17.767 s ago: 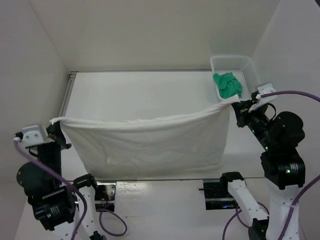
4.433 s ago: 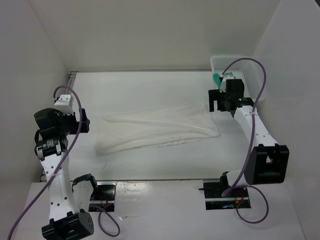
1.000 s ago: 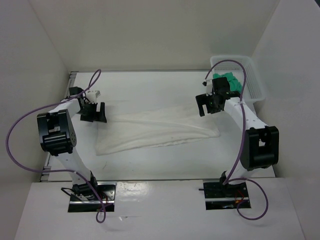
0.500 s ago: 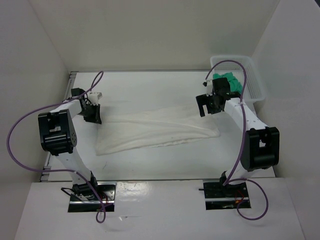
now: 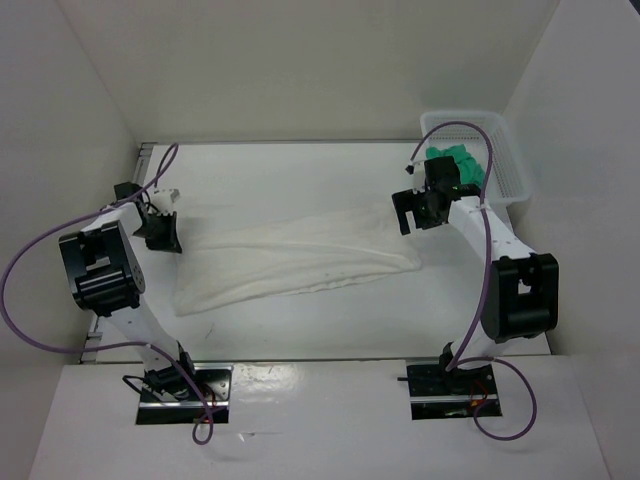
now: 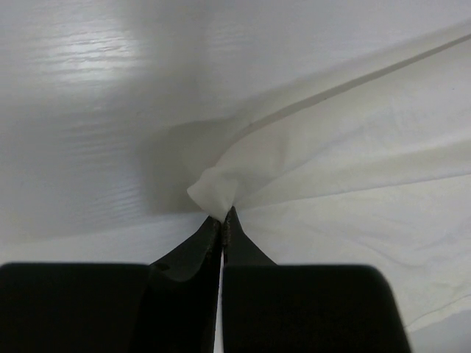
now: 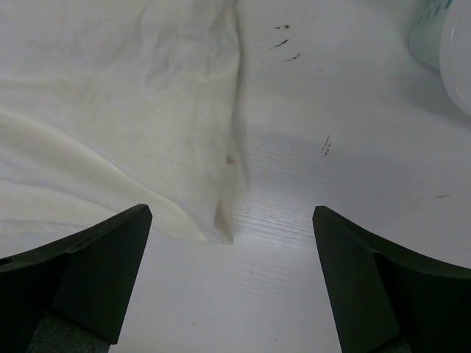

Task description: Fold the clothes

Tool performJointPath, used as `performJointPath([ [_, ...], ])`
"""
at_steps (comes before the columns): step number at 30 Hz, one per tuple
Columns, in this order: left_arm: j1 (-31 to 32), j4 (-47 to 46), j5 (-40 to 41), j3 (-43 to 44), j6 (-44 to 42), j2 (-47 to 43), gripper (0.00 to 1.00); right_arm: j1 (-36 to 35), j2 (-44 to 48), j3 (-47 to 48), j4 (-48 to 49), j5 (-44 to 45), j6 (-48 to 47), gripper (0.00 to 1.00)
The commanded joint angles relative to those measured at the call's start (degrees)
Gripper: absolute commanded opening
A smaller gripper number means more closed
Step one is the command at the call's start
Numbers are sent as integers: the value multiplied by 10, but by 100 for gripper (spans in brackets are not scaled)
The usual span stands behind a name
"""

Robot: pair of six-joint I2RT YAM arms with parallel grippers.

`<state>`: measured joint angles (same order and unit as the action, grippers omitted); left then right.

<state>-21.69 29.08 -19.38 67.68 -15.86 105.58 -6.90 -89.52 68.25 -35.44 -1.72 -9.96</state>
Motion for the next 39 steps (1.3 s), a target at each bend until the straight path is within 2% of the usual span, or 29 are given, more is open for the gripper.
performJointPath([
  [1, -16, 15, 1, 24, -33, -11, 0, -4, -20, 19, 14, -12, -4, 99],
  [6, -16, 20, -4, 24, -33, -11, 2, -4, -72, 45, 20, -37, -23, 99],
  [14, -16, 26, -4, 18, -44, -39, 44, -4, -147, 82, 37, -118, -43, 99],
  [15, -16, 33, -4, 13, -44, -46, 54, -4, -154, 82, 37, -133, -48, 99],
  [20, -21, 44, -4, 7, -55, -82, 74, -4, -176, 87, 42, -156, -60, 99],
  [27, -21, 84, -4, -11, -68, -116, 79, 8, -216, 77, 54, -166, -79, 99],
  [34, -21, 94, 1, -37, -92, -135, 81, 41, -268, 82, 33, -267, -91, 99],
  [39, -21, 108, -4, -37, -108, -135, 81, 51, -289, 82, 7, -302, -105, 99],
])
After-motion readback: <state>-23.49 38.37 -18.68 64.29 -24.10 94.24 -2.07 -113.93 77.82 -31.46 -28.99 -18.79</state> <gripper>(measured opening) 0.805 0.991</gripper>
